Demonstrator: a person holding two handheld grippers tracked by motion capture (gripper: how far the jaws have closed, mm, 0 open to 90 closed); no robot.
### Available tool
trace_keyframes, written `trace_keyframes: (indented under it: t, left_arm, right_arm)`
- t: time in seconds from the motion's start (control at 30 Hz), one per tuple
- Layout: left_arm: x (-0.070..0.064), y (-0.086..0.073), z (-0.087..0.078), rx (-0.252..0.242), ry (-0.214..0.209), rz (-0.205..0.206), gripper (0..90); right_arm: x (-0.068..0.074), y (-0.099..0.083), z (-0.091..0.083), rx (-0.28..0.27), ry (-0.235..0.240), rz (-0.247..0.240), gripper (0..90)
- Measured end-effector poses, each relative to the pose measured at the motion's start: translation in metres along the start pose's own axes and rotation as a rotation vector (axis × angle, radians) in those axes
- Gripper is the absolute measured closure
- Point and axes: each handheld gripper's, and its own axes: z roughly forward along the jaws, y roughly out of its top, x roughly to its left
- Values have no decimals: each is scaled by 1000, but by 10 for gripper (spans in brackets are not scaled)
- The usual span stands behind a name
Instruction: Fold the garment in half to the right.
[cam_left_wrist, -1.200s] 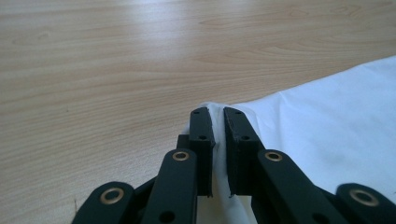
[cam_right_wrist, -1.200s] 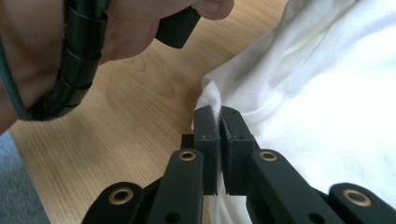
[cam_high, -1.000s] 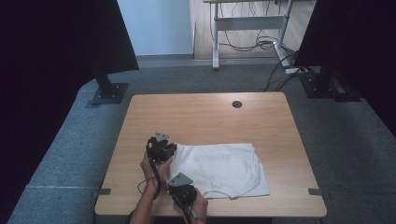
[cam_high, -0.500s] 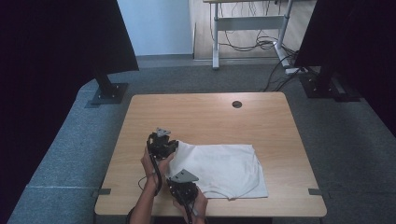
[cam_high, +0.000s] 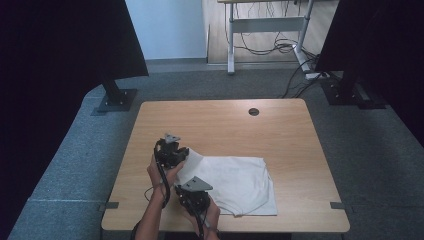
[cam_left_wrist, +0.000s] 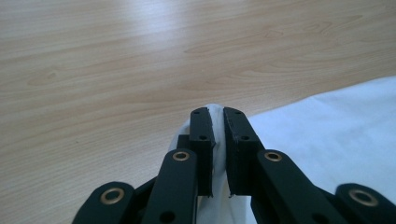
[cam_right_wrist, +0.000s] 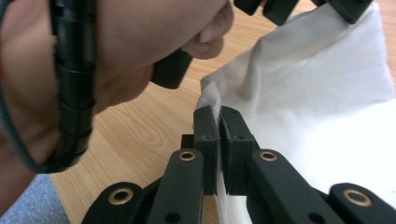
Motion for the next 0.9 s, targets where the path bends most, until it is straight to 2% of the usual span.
trace_keyframes:
  t: [0.17, 0.43, 0.9]
  left_arm:
    - [-5, -2, -1, 4, -8, -4, 822]
    - [-14, -10, -6, -7, -21, -12, 823]
    - [-14, -9, -8, -17, -30, -19, 823]
  right_arm:
    - [-8, -3, -5, -2, -10, 12, 861]
    - [-12, -11, -20, -11, -33, -4, 861]
    - [-12, -12, -22, -25, -6, 10, 861]
